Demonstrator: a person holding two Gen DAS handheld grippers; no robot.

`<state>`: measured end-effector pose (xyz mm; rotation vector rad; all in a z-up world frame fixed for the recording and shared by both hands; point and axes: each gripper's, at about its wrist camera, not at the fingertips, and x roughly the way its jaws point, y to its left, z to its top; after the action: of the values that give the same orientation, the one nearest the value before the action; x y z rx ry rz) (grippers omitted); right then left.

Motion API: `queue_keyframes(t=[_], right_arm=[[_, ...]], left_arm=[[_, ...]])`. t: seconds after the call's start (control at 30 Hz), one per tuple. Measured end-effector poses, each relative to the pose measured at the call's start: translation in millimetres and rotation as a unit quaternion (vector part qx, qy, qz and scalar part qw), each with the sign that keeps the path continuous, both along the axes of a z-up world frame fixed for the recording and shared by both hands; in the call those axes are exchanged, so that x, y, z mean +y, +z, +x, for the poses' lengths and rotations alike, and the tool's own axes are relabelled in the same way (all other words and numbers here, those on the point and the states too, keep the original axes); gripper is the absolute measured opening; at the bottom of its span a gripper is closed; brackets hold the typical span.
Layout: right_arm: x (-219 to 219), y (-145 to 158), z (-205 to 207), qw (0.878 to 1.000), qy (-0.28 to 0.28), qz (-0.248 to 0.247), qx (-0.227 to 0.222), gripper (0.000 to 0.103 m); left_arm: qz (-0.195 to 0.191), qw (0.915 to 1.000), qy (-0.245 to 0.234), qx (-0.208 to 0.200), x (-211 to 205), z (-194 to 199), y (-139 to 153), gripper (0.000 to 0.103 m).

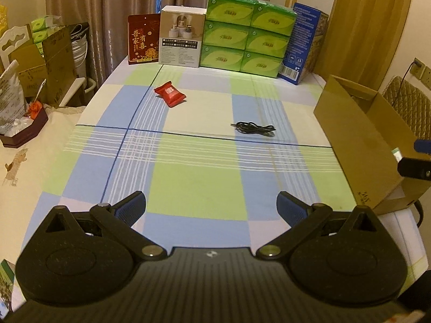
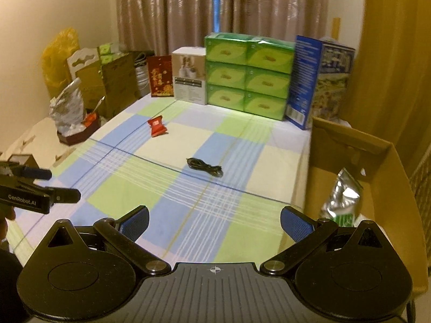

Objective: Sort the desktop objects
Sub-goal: 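Withdraw both open tools from the box back over the table, then move the right tool to the black cable and grasp it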

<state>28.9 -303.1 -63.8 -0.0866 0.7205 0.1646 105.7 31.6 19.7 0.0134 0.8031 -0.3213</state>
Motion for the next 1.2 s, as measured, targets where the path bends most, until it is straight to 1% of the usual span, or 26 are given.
queue_keyframes(t=[0.2,0.37,0.5,0.6,0.73,0.8,0.87,0.93,1.0,1.1,1.2], right_arm=[[9.0,-11.3,29.7,0.999,0.039,-0.028,0.011,0.101],[13.4,-21.6,63.1,0.995,0.078,-0.060,0.025,0.101],[19.0,-30.5,91.3,0.988,0.122,-0.093,0.031,0.100],[25.8,-39.6,111.9,0.979,0.169,-0.111,0.034,0.099],[30.2,-57.9,142.9,0.967,0.208,-0.135,0.053,0.090],[29.2,-66.9,160.4,0.965,0.212,-0.142,0.066,0.085],[26.8,-74.1,176.1,0.963,0.215,-0.143,0.077,0.078],[24.6,-82.5,192.3,0.961,0.219,-0.145,0.086,0.074],[23.2,-89.5,204.6,0.958,0.227,-0.146,0.095,0.073],[24.0,-103.9,221.9,0.950,0.246,-0.157,0.113,0.069],[27.1,-119.7,234.2,0.939,0.265,-0.174,0.131,0.063]], left_arm=[[0.017,0.9998,-0.014,-0.003,4.5,20.5,-6.2,0.102],[0.033,0.9990,-0.030,-0.006,5.3,36.9,-11.2,0.102],[0.037,0.9986,-0.037,-0.005,6.2,52.2,-17.4,0.102],[0.043,0.9981,-0.043,-0.009,4.4,67.4,-20.6,0.102],[0.048,0.9975,-0.049,-0.017,4.3,92.5,-23.6,0.102],[0.054,0.9969,-0.054,-0.020,2.8,106.8,-26.1,0.102],[0.072,0.9949,-0.065,-0.027,-1.2,118.8,-30.2,0.102],[0.088,0.9922,-0.082,-0.034,-5.8,129.5,-36.3,0.102],[0.095,0.9905,-0.095,-0.032,-8.3,138.8,-42.9,0.102],[0.098,0.9890,-0.109,-0.025,-11.6,152.2,-52.8,0.102],[0.103,0.9863,-0.126,-0.025,-15.1,161.4,-60.2,0.101]])
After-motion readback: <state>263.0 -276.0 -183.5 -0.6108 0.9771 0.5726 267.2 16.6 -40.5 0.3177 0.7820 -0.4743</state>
